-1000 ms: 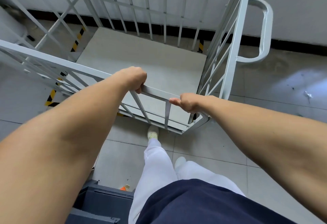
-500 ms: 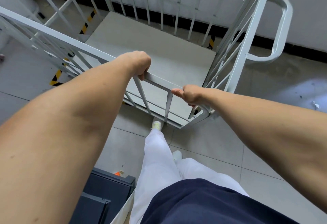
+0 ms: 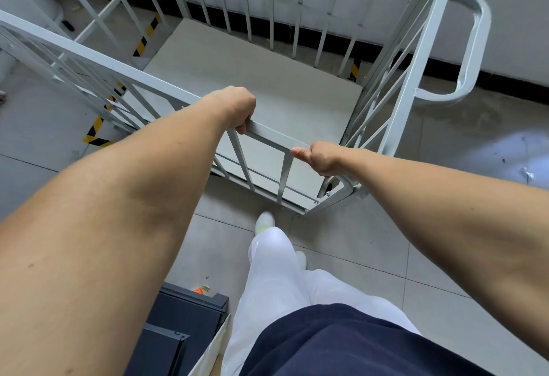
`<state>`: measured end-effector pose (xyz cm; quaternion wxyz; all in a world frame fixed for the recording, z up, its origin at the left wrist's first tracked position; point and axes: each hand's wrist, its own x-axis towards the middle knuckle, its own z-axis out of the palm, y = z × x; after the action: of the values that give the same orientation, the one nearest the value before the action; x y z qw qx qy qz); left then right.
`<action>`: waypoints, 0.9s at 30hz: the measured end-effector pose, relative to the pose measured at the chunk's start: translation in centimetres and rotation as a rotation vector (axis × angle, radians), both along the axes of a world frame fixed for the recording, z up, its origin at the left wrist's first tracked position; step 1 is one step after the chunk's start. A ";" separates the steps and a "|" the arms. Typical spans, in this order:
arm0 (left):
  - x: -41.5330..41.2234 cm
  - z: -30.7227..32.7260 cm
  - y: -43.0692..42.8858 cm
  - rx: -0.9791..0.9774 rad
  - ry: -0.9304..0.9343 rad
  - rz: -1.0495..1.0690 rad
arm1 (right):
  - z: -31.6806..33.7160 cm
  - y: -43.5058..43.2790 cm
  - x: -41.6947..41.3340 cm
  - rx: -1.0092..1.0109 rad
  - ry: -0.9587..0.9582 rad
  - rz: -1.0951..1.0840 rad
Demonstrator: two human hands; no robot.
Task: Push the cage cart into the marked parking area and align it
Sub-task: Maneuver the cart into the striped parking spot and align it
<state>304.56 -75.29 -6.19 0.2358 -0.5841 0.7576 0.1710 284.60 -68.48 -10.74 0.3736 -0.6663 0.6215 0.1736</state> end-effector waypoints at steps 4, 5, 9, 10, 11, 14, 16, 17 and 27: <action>0.0 0.0 -0.1 0.006 -0.004 -0.013 | -0.1 0.0 0.0 0.009 0.000 -0.006; -0.1 -0.1 -0.2 0.006 -0.007 -0.017 | 0.0 0.0 0.0 0.009 -0.004 -0.011; 0.0 0.0 -0.2 0.010 -0.022 -0.024 | 0.3 0.0 0.1 0.031 0.003 -0.020; 0.0 0.0 -0.1 0.013 -0.027 -0.031 | 0.4 0.0 0.1 0.038 0.007 -0.023; -0.1 0.0 -0.1 0.014 -0.033 -0.041 | 0.5 0.0 0.1 0.045 0.010 -0.028; -0.1 0.1 0.2 0.010 -0.045 -0.059 | 0.9 0.0 0.0 0.053 -0.003 -0.036; -0.1 0.2 0.4 0.017 -0.056 -0.059 | 1.2 0.1 0.0 0.046 -0.010 -0.042; -0.2 0.3 0.6 0.027 -0.066 -0.062 | 1.4 0.1 0.0 0.035 -0.015 -0.036; -8.4 1.7 1.3 0.051 0.048 -0.041 | 4.8 -2.7 -7.0 -0.080 0.057 0.087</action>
<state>296.21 -73.97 -4.45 0.2358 -0.5582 0.7701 0.1994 277.61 -71.15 -5.97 0.3207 -0.7020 0.6088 0.1836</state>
